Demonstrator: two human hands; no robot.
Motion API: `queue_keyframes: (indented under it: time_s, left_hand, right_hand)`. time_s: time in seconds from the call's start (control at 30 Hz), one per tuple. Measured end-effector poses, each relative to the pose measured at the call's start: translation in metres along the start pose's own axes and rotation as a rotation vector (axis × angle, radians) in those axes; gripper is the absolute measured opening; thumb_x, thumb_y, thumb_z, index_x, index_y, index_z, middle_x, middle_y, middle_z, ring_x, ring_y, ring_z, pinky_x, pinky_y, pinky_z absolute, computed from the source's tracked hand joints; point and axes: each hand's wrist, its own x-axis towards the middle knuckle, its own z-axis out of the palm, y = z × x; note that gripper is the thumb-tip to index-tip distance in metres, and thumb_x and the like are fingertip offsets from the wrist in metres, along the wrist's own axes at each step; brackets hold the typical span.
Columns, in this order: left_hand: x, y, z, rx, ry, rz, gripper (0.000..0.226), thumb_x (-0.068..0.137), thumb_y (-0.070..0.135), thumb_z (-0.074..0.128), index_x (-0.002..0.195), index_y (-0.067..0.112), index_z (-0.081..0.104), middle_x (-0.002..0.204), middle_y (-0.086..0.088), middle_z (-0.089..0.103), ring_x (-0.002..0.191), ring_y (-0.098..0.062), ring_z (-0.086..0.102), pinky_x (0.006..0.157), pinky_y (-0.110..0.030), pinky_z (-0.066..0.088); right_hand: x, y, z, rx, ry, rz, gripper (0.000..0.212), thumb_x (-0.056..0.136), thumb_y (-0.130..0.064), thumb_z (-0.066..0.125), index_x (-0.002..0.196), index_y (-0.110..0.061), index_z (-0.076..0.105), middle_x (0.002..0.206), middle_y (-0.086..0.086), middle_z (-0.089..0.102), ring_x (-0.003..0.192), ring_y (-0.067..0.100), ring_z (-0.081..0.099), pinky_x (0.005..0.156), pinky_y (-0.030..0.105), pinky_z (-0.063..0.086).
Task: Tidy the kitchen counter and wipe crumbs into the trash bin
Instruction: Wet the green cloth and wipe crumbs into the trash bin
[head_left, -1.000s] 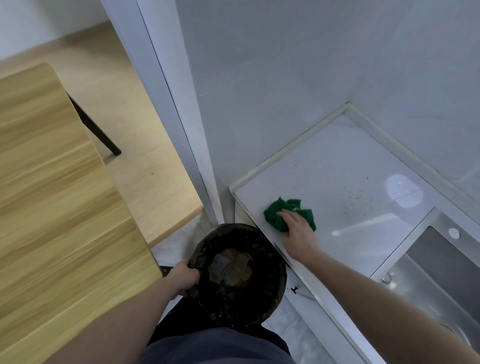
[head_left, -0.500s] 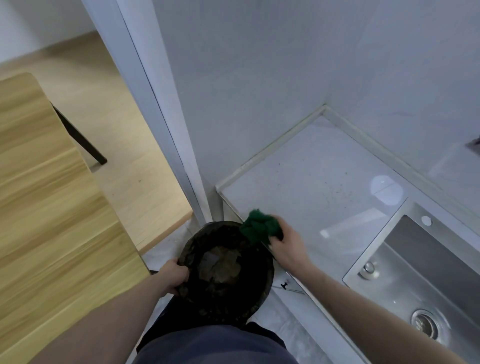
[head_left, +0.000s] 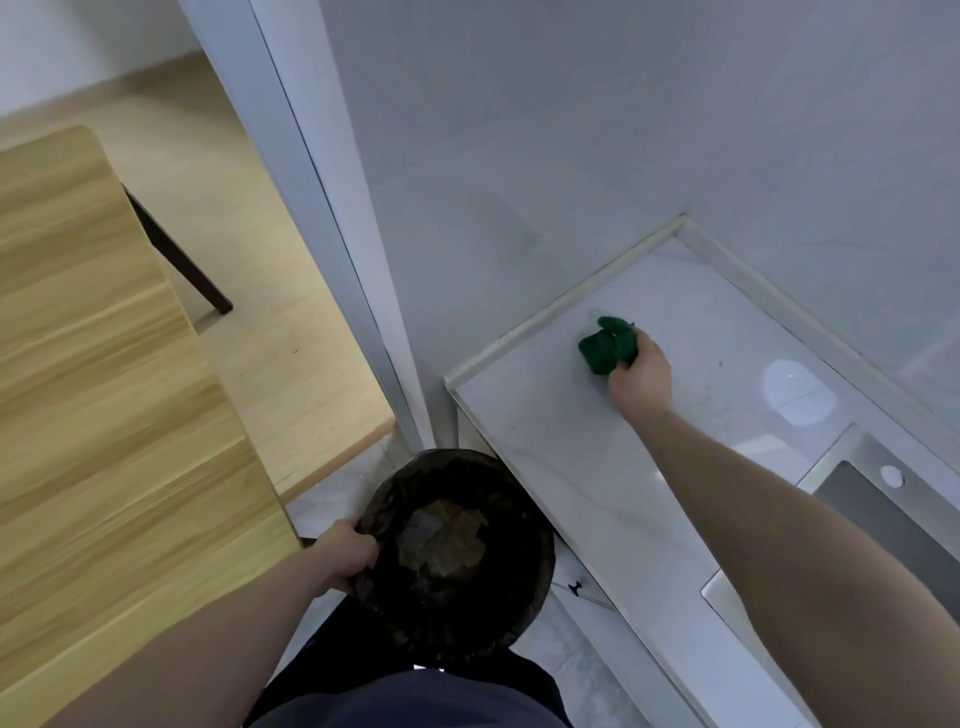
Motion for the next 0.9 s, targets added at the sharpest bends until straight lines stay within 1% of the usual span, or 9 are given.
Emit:
queue_keyframes:
  time_s: [0.07,0.13,0.23,0.3,0.37,0.43,0.63,0.8,0.9]
  left_hand:
    - [0.002,0.003,-0.003,-0.001,-0.008,-0.005,0.053,0.075,-0.006,0.042,0.122,0.014,0.055,0.114,-0.018,0.064,0.093,-0.04,0.072,0.069,-0.052,0.064]
    - [0.005,0.007,-0.008,-0.002,-0.011,-0.012,0.052,0.077,-0.007,0.043,0.122,0.017,0.054,0.114,-0.017,0.065,0.092,-0.039,0.073,0.068,-0.051,0.064]
    - [0.011,0.013,-0.017,0.013,-0.015,-0.027,0.048,0.079,-0.008,0.044,0.12,0.014,0.054,0.115,-0.018,0.064,0.092,-0.04,0.073,0.07,-0.052,0.064]
    - [0.016,0.016,-0.022,0.012,-0.018,-0.038,0.045,0.079,-0.008,0.044,0.119,0.009,0.055,0.115,-0.021,0.063,0.093,-0.04,0.073,0.073,-0.054,0.064]
    - [0.019,0.018,-0.025,0.018,-0.008,-0.039,0.044,0.08,-0.008,0.045,0.12,0.008,0.056,0.115,-0.022,0.063,0.094,-0.041,0.072,0.075,-0.055,0.063]
    - [0.02,0.021,-0.026,0.031,0.003,-0.038,0.043,0.081,-0.007,0.045,0.12,0.008,0.055,0.115,-0.022,0.063,0.095,-0.04,0.072,0.075,-0.054,0.063]
    - [0.016,0.024,-0.024,0.055,0.031,-0.035,0.043,0.085,-0.006,0.043,0.124,0.011,0.054,0.112,-0.021,0.065,0.094,-0.038,0.073,0.073,-0.05,0.065]
    - [0.012,0.021,-0.022,0.036,0.051,-0.027,0.043,0.086,-0.006,0.042,0.123,0.011,0.055,0.11,-0.019,0.066,0.091,-0.037,0.073,0.067,-0.047,0.065]
    - [0.006,0.018,-0.018,0.048,0.06,-0.02,0.044,0.084,-0.006,0.041,0.122,0.011,0.056,0.107,-0.019,0.067,0.089,-0.036,0.073,0.063,-0.043,0.065]
  right_hand:
    - [0.016,-0.006,0.006,-0.048,0.01,-0.034,0.052,0.09,-0.002,0.044,0.138,-0.018,0.057,0.138,0.014,0.056,0.123,0.035,0.055,0.102,0.031,0.041]
    - [0.033,-0.011,0.014,-0.109,-0.003,-0.037,0.052,0.093,-0.003,0.047,0.142,-0.016,0.053,0.143,0.016,0.053,0.127,0.037,0.052,0.107,0.034,0.04]
    - [0.049,-0.012,0.031,-0.202,-0.133,-0.016,0.059,0.093,0.001,0.048,0.15,-0.011,0.044,0.15,0.017,0.047,0.136,0.037,0.045,0.115,0.041,0.037]
    - [0.05,-0.009,0.047,-0.267,-0.225,-0.006,0.065,0.093,0.001,0.048,0.155,-0.012,0.036,0.159,0.015,0.037,0.145,0.037,0.035,0.119,0.044,0.032]
    - [0.048,-0.006,0.059,-0.32,-0.256,-0.003,0.069,0.094,-0.002,0.049,0.158,-0.016,0.031,0.166,0.01,0.023,0.152,0.037,0.021,0.124,0.047,0.023]
    - [0.043,-0.004,0.066,-0.36,-0.28,-0.027,0.069,0.094,-0.004,0.048,0.159,-0.019,0.03,0.168,0.007,0.02,0.153,0.038,0.016,0.125,0.048,0.02]
    - [0.002,-0.002,0.08,-0.428,-0.381,-0.215,0.066,0.092,-0.007,0.051,0.155,-0.022,0.039,0.165,0.005,0.03,0.151,0.033,0.026,0.125,0.043,0.022]
    - [-0.082,-0.002,0.101,-0.36,-0.473,-0.307,0.065,0.087,-0.008,0.058,0.149,-0.027,0.049,0.159,-0.001,0.041,0.149,0.026,0.033,0.126,0.038,0.017]
    - [-0.135,-0.006,0.115,-0.278,-0.574,-0.313,0.06,0.09,-0.01,0.053,0.146,-0.032,0.05,0.152,-0.005,0.051,0.143,0.021,0.04,0.123,0.034,0.026]
